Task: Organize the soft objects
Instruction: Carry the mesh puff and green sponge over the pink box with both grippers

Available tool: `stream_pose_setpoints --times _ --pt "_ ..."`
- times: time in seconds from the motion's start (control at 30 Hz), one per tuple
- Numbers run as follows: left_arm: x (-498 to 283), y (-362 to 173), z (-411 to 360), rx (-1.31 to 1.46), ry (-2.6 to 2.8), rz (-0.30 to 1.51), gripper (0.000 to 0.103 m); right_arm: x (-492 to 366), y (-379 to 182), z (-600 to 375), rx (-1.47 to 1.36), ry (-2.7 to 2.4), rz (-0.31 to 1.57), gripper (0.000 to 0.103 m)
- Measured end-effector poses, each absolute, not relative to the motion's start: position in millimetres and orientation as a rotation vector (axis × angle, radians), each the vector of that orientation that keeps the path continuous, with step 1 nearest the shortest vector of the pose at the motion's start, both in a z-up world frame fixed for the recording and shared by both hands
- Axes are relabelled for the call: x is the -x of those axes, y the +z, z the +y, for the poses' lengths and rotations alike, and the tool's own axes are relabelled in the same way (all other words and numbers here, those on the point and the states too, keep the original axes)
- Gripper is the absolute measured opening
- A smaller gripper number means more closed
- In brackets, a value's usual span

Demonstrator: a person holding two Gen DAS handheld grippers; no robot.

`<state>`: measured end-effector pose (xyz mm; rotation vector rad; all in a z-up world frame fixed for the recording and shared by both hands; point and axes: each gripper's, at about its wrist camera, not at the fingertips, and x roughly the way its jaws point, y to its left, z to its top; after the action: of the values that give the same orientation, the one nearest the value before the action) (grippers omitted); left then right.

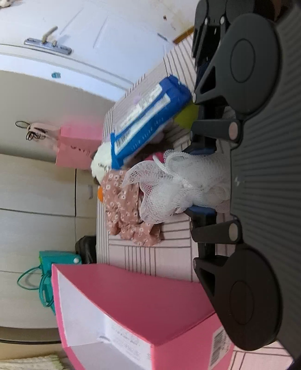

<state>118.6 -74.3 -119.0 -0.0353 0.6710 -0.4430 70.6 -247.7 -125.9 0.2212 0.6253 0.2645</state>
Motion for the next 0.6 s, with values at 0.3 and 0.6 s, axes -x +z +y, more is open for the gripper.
stream_pose_setpoints --times 0.3,0.6 --pt "-101.7 -104.6 -67.2 0.002 -0.543 0.737 0.039 -66.6 -115.8 -250.6 -0.28 0.37 0.731 0.039" --pt "-85.2 -90.0 -50.4 -0.045 -0.55 0.743 0.039 -58.3 -103.1 -246.1 -0.298 0.448 0.806 0.039"
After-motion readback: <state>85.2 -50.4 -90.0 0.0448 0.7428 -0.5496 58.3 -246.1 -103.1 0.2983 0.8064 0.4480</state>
